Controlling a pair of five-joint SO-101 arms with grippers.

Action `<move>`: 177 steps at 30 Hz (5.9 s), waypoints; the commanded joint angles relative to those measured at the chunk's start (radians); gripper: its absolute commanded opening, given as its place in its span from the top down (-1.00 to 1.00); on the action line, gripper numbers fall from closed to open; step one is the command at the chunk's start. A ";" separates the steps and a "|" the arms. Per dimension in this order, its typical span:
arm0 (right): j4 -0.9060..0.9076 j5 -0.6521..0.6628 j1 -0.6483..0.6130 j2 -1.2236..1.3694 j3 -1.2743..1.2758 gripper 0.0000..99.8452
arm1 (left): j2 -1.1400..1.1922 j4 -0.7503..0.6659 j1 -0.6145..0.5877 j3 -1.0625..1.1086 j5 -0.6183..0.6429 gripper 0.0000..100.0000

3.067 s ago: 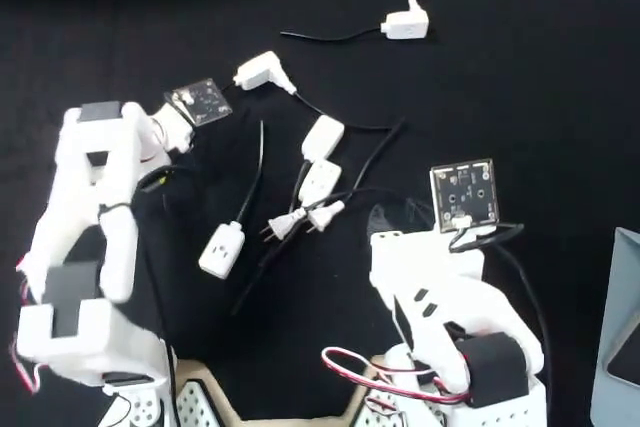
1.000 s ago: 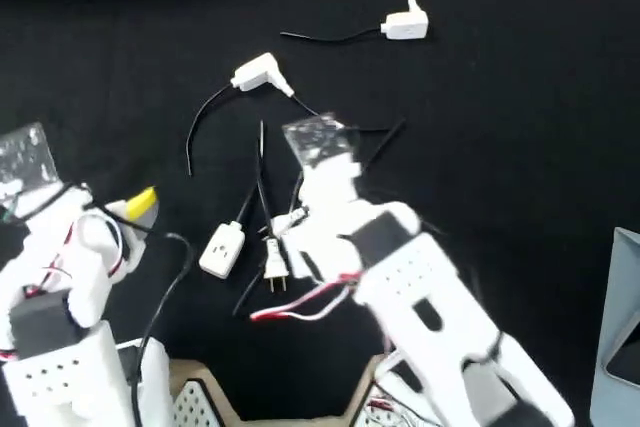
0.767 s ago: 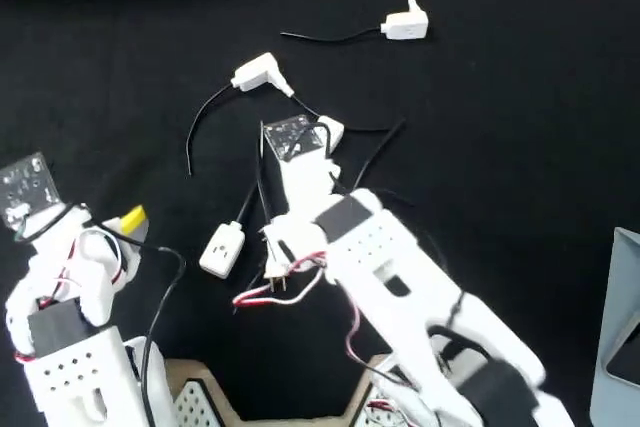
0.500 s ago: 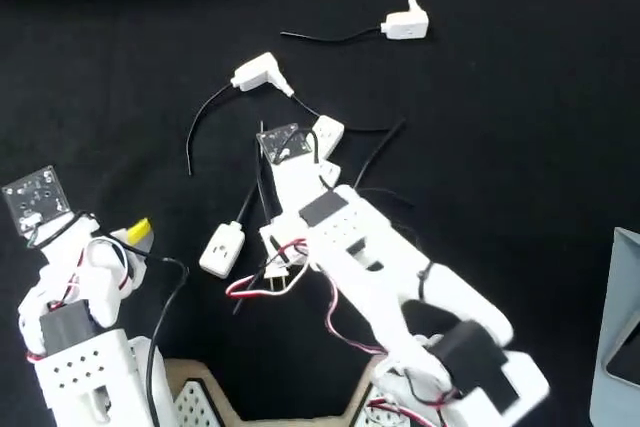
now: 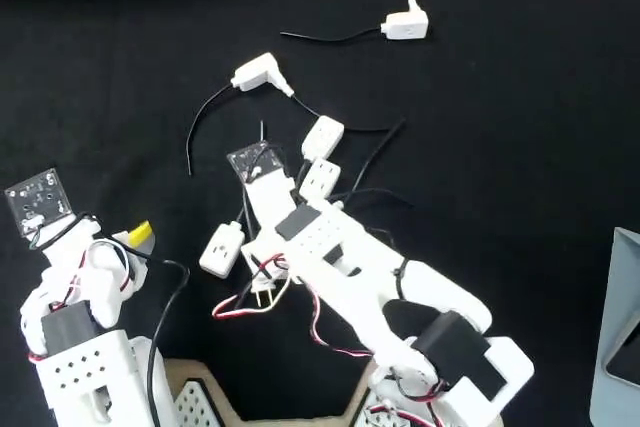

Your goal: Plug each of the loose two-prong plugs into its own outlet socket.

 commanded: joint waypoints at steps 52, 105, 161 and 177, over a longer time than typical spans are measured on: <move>0.393 0.384 0.341 -0.005 -0.272 0.98 | -0.008 -0.025 -0.010 0.010 -0.006 0.38; 0.322 0.322 0.371 0.061 -0.116 0.77 | -0.008 -0.025 -0.012 0.013 -0.006 0.38; 0.307 0.290 0.437 -0.068 -0.028 0.60 | -0.008 -0.025 -0.012 0.013 -0.006 0.38; 0.230 0.249 0.364 0.042 0.002 0.62 | -0.008 -0.025 -0.012 0.013 -0.006 0.38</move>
